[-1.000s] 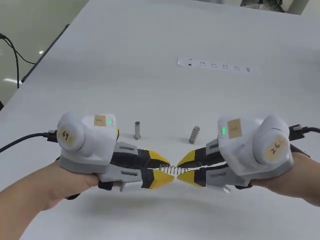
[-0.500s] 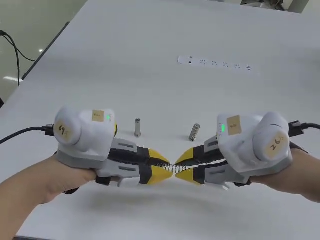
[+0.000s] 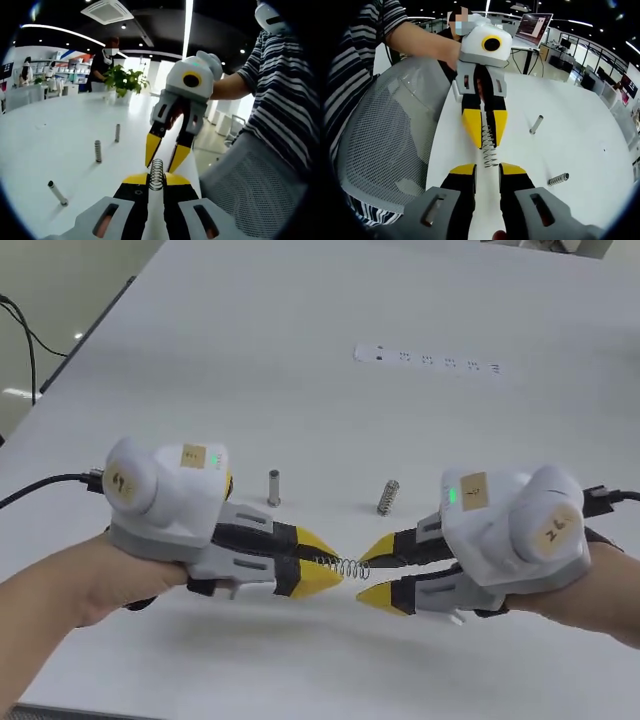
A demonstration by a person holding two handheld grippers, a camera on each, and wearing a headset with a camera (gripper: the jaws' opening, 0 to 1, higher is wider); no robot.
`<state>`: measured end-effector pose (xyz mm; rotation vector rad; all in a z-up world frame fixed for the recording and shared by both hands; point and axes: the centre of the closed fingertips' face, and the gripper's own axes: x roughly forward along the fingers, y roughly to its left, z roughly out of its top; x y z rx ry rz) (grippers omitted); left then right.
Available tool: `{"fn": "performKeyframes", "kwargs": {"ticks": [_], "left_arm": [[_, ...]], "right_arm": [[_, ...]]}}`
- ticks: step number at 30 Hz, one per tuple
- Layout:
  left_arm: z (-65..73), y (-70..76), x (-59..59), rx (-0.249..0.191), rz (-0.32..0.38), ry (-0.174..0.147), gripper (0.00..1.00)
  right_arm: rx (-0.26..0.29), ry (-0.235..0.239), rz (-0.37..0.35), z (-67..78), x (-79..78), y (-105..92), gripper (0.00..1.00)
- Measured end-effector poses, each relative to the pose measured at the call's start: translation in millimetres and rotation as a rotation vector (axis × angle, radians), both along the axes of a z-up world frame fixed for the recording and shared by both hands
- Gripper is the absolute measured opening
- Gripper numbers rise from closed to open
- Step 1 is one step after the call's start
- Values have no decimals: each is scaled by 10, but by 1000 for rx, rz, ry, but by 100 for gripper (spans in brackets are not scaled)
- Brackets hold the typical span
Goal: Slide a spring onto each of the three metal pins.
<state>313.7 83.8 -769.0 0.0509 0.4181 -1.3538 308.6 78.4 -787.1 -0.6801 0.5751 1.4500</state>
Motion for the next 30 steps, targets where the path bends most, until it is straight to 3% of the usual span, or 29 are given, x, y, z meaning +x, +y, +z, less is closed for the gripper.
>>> {"fn": "performKeyframes", "kwargs": {"ticks": [15,30], "left_arm": [[-32,-46,-95,2,-62,3,3],[-120,-11,-103,32,-47,-1,3]], "right_arm": [[22,36,2,1,-72,-18,7],[-44,-115,114,132,-77,28,7]]}}
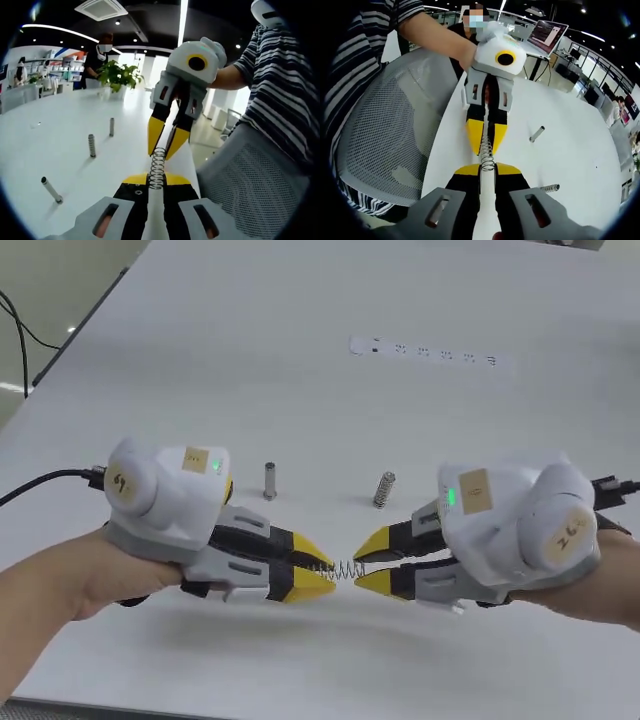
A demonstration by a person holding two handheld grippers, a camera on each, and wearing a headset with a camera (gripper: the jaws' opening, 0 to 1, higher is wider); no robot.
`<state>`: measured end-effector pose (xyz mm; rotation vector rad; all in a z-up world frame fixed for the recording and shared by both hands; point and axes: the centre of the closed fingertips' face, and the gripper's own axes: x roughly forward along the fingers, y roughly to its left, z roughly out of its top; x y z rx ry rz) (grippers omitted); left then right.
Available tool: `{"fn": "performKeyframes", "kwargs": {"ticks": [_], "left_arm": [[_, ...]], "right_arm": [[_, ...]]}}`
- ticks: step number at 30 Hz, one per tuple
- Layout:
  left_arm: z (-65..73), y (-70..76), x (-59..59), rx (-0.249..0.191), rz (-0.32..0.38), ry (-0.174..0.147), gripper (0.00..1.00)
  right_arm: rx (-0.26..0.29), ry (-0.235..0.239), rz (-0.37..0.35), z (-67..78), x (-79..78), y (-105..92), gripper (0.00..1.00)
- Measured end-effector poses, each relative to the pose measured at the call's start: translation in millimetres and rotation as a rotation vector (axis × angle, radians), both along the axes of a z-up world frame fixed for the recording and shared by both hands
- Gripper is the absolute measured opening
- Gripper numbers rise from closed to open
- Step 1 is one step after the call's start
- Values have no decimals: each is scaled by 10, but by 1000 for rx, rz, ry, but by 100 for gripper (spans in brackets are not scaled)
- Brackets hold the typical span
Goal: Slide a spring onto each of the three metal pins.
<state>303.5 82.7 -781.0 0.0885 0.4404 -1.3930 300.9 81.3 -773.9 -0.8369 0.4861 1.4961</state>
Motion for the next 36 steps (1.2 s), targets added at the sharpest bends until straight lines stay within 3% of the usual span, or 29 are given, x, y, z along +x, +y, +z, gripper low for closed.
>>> {"fn": "performKeyframes", "kwargs": {"ticks": [5,11,20,22,36], "left_arm": [[-36,-16,-25,20,-11,-10,3],[-57,-24,-3,42,-7,-33,3],[-14,-33,35,24,8,-43,3],[-8,-53,33,16,9,-40,3],[-46,-91,27,26,2,-41,3]], "right_arm": [[-3,-19,26,58,-11,28,7],[28,-4,28,130,-9,88,7],[120,66,-17,257,23,177,7],[164,103,-37,309,7,227,7],[210,97,-27,308,-30,350,7]]}}
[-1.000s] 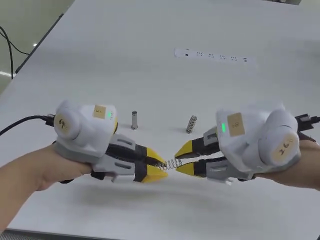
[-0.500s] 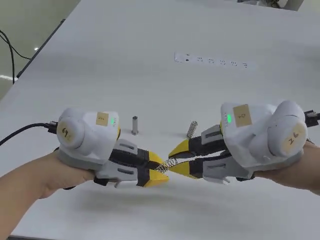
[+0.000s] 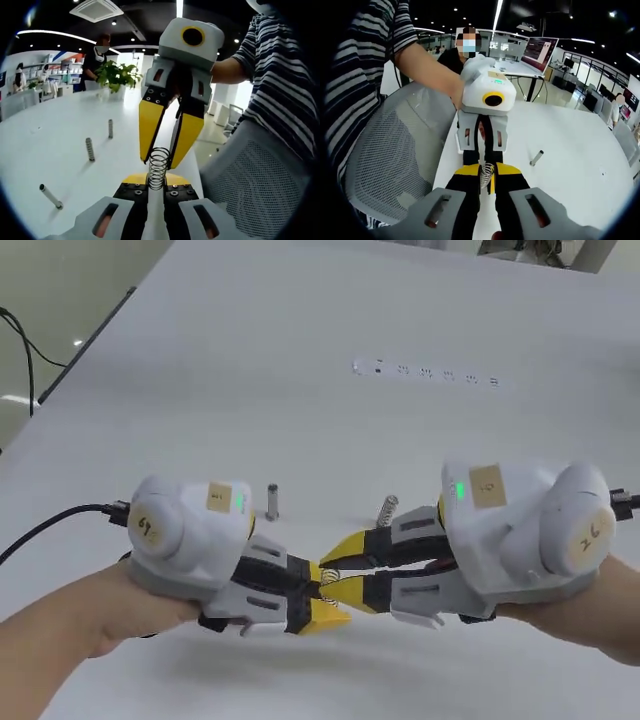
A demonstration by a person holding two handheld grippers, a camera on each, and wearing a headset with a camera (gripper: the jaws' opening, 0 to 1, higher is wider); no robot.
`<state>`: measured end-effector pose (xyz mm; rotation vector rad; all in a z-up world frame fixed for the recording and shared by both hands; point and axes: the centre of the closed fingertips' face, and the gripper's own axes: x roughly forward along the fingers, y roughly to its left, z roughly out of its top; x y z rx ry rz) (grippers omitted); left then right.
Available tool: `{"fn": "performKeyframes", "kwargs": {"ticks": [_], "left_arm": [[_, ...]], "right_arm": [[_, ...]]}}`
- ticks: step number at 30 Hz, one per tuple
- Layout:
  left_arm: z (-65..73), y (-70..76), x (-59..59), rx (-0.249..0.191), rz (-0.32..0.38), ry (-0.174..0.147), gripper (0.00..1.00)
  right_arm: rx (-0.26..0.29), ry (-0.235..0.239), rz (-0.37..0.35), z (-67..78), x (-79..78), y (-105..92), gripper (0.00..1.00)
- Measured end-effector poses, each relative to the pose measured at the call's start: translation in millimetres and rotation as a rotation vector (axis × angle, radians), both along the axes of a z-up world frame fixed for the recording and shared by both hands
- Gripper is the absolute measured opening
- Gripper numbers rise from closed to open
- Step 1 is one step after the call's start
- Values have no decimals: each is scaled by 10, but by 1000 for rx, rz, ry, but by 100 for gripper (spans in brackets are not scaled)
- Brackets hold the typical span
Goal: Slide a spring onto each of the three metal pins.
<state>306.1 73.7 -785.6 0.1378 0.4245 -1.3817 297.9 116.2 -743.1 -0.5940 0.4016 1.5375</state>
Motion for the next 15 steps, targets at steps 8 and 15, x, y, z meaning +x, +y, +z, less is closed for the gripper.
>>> {"fn": "performKeyframes", "kwargs": {"ticks": [8,15], "left_arm": [[16,34,16,-3,24,15,3],[12,50,10,-2,34,17,3]], "right_arm": [[-2,-16,5,13,30,9,7],[-14,-28,19,7,22,15,7]]}}
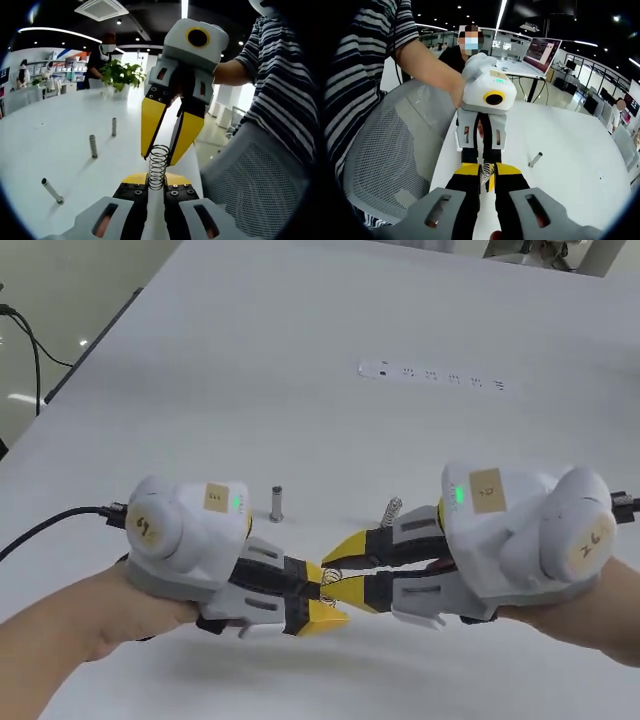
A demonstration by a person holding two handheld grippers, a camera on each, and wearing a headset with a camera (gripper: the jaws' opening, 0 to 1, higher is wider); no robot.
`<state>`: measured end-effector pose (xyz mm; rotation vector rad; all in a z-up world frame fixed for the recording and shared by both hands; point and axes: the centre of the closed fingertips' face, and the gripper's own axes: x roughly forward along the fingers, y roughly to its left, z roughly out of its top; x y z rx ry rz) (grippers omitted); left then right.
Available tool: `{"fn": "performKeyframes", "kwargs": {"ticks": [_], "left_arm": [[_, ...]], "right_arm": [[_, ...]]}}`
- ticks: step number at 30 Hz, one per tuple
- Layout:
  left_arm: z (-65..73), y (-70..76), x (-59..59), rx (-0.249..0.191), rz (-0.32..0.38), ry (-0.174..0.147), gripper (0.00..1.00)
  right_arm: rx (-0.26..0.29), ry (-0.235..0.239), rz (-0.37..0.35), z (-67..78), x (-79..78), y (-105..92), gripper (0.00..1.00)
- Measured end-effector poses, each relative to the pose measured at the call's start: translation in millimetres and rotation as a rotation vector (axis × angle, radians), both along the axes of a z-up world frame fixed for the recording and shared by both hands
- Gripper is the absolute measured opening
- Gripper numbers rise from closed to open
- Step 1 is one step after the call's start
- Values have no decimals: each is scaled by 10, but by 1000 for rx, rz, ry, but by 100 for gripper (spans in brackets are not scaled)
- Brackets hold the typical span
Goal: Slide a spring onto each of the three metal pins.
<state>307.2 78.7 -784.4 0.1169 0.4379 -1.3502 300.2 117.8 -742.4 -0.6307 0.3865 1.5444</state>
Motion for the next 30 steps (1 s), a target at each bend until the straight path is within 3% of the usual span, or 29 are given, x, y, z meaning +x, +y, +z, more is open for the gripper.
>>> {"fn": "performKeyframes", "kwargs": {"ticks": [10,17,30], "left_arm": [[-18,70,30,2,45,35,8],[-14,160,76,6,80,34,13],[-35,549,164,29,194,29,22]], "right_arm": [[8,-16,-5,41,36,25,7],[-4,-23,-8,15,59,18,7],[4,-45,-44,15,175,20,7]]}}
